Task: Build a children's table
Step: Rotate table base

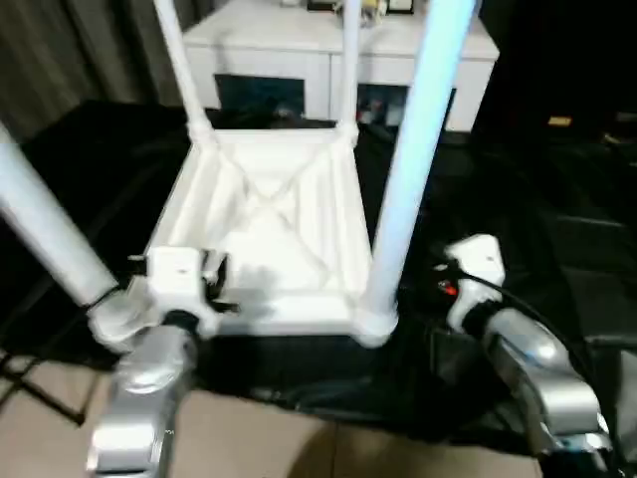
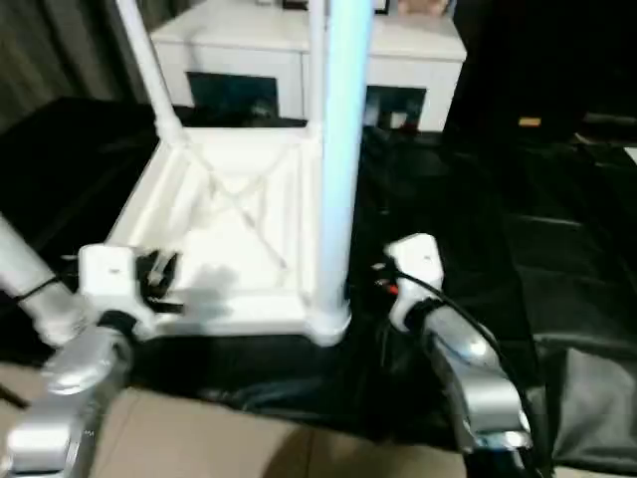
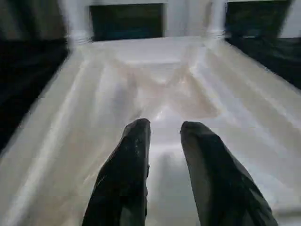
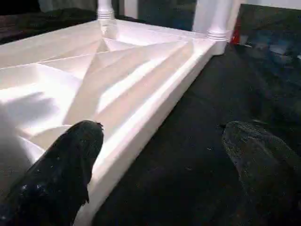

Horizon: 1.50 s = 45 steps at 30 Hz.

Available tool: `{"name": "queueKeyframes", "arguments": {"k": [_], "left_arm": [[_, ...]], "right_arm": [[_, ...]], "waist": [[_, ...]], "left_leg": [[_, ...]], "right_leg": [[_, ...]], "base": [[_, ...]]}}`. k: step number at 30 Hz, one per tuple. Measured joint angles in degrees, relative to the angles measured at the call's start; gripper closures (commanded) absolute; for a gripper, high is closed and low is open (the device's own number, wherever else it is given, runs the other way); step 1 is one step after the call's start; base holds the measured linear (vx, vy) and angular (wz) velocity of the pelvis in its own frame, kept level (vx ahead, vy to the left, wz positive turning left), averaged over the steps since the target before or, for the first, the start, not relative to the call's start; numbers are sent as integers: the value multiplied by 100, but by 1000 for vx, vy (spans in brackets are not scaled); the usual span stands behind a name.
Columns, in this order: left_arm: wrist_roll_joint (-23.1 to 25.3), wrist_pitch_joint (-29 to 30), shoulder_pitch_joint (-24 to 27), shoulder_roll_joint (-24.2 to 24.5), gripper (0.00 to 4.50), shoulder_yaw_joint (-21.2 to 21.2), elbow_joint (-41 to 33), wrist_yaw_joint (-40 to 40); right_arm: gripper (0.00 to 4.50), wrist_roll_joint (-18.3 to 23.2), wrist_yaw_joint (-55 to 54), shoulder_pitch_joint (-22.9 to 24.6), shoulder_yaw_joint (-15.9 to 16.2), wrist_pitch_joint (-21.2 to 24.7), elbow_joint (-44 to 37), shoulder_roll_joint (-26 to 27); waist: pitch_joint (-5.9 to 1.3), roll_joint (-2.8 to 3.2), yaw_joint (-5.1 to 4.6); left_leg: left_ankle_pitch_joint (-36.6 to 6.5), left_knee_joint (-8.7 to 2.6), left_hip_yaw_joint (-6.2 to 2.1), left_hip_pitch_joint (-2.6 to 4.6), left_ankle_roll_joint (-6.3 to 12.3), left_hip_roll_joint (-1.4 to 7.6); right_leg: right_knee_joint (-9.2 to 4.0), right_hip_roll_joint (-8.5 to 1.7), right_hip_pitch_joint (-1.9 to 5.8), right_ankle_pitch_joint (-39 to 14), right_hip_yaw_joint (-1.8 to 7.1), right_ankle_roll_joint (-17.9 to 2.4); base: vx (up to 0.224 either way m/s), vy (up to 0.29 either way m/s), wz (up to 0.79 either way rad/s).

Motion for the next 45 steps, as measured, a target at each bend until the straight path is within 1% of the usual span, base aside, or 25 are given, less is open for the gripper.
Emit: {"name": "queueKeyframes", "arguments": {"k": [1, 2, 3, 4, 5, 6, 7, 8, 10, 12, 15, 17, 19, 21, 23, 25, 27, 29, 30, 31, 33, 36, 39, 42, 45], "left_arm": [[1, -1, -6, 27, 309, -29, -4, -13], [0, -21, -20, 58, 309, -102, 8, -75], [-10, -17, -18, 51, 309, -246, 19, -185], [-17, -24, -16, 55, 309, -419, 11, -325], [-19, -36, -13, 97, 309, -560, 3, -471], [-21, -45, -9, 150, 309, -607, -5, -558], [-42, -55, -4, 231, 309, -607, -12, -665], [-69, -56, 47, 339, 309, -597, -12, -791], [-127, -87, 122, 483, 309, -634, -11, -1042], [-261, -117, 200, 767, 279, -713, -8, -1488], [-420, -115, 131, 1339, 270, -892, 24, -2277], [-478, -116, 6, 1563, 260, -998, 62, -2746], [-553, -118, -89, 1579, 238, -1056, 116, -2970], [-644, -113, -378, 1803, 229, -1277, 317, -3482], [-701, -73, -687, 2163, 229, -1515, 492, -4197], [-720, -19, -759, 2329, 229, -1567, 563, -4547], [-711, -32, -985, 2415, 256, -1793, 795, -4882], [-479, -225, -1302, 2526, 264, -2067, 1228, -5095], [-339, -342, -1400, 2572, 269, -2127, 1428, -5130], [-238, -448, -1437, 2598, 300, -2132, 1568, -5129], [-114, -704, -1621, 2591, 309, -2174, 1976, -5142], [-29, -784, -1833, 2585, 331, -2232, 2392, -5287], [-77, -779, -1912, 2590, 352, -2253, 2504, -5543], [-250, -780, -2001, 2571, 385, -2259, 2690, -5776], [-484, -768, -2019, 2444, 400, -2172, 2753, -5987]], "right_arm": [[0, -5, -9, 9, -1, -1, 2, -4], [0, -16, -37, 47, -28, -8, 10, -26], [0, -24, -95, 136, -98, -14, 38, -78], [0, -51, -150, 148, -162, -11, 136, -116], [0, -80, -217, 148, -248, -9, 169, -123], [0, -88, -242, 123, -294, -12, 165, -127], [0, -93, -259, 90, -310, -14, 164, -119], [0, -96, -268, 75, -295, -21, 159, -75], [0, -84, -256, 78, -247, -23, 157, -47], [0, -54, -234, 82, -257, -26, 157, -90], [0, 23, -122, 76, -292, -54, 157, -254], [0, 63, 8, 57, -367, -113, 157, -366], [0, 74, 115, 64, -396, -143, 157, -444], [0, 78, 527, 78, -322, -183, 152, -799], [0, 66, 1204, 159, -158, -246, 136, -1418], [0, 48, 1540, 179, -108, -276, 136, -1692], [0, 54, 1902, 210, -10, -299, 124, -1897], [0, 91, 2293, 221, 120, -344, 77, -2037], [0, 112, 2412, 216, 168, -376, 71, -2048], [0, 127, 2491, 216, 209, -392, 61, -2047], [0, 208, 2645, 190, 275, -401, 62, -2042], [0, 330, 2848, 123, 402, -411, 59, -2027], [0, 335, 2962, 114, 465, -412, 60, -2004], [0, 333, 3050, 60, 471, -435, 95, -2001], [0, 332, 3079, -39, 473, -463, 150, -2004]], "waist": [[-20, -91, -93], [-13, -238, -153], [-22, -225, -157], [-33, -205, -132], [-37, -192, -122], [-61, -127, -109], [-74, -61, -88], [-87, -28, -72], [-80, -16, -49], [-66, 25, 11], [-51, 45, 83], [-41, 65, 80], [-30, 87, 65], [-12, 112, 67], [-6, 130, 69], [-8, 134, 53], [-12, 144, 44], [-15, 147, 39], [-15, 147, 29], [-15, 147, 14], [-14, 146, 14], [-12, 129, 25], [-13, 101, 48], [-13, 98, 62], [-13, 97, 77]], "left_leg": [[-36, 18, 23, -2, 11, -52], [-132, 120, 38, -26, 122, -134], [-227, 274, -27, -92, 435, -127], [-208, 434, -122, -203, 672, -147], [-54, 533, -167, -370, 626, -193], [122, 321, -184, -463, 381, -129], [199, 200, -208, -540, 58, -69], [245, 231, -211, -618, -167, 29], [245, 238, -201, -628, -176, 35], [247, 231, -170, -614, -178, 44], [239, 222, -103, -579, -175, 76], [255, 221, -22, -568, -167, 108], [284, 208, 23, -548, -154, 118], [295, 196, 44, -546, -159, 120], [299, 173, 90, -524, -153, 120], [320, 124, 144, -498, -126, 122], [365, 112, 151, -497, -115, 139], [368, 111, 158, -501, -112, 152], [368, 110, 161, -502, -112, 159], [369, 111, 163, -503, -111, 163], [379, 111, 167, -516, -99, 167], [406, 111, 185, -526, -57, 170], [405, 111, 195, -540, -48, 170], [404, 111, 205, -556, -40, 170], [413, 111, 214, -589, -27, 171]], "right_leg": [[-254, -155, -138, 94, 109, 89], [-432, -309, -154, 382, 262, 353], [-453, -236, -116, 315, 291, 278], [-480, -194, -85, 315, 324, 246], [-481, -138, -58, 329, 360, 272], [-465, -40, -52, 321, 343, 260], [-445, 50, -59, 314, 281, 250], [-468, 97, -61, 311, 219, 245], [-514, 85, -72, 316, 220, 253], [-575, 70, -39, 357, 224, 258], [-616, 58, 9, 372, 228, 197], [-613, 42, 10, 399, 240, 168], [-604, 27, 10, 419, 245, 147], [-605, 12, 8, 447, 245, 144], [-600, -18, 9, 457, 246, 146], [-602, -39, 7, 460, 254, 143], [-599, -35, -1, 461, 243, 144], [-598, -29, -9, 461, 239, 144], [-600, -24, -10, 461, 239, 144], [-601, -22, -11, 460, 238, 145], [-608, -22, -20, 458, 235, 148], [-624, -25, -23, 456, 235, 145], [-649, -31, -24, 457, 235, 144], [-660, -38, -29, 459, 235, 141], [-657, -44, -59, 461, 232, 138]], "base": [[110, -45, -2], [115, -61, 8], [115, -61, 8], [137, -73, 1], [54, -58, -7], [54, -58, -7], [0, 0, 0], [0, 0, 0], [0, 0, 0], [0, 0, 0], [-64, 28, 2], [-76, 13, 2], [-73, 10, 0], [-64, 2, 1], [0, 0, 0], [0, 0, 0], [0, 0, 0], [0, 0, 0], [0, 0, 0], [0, 0, 0], [0, 0, 0], [0, 0, 0], [0, 0, 0], [0, 0, 0], [0, 0, 0]]}}
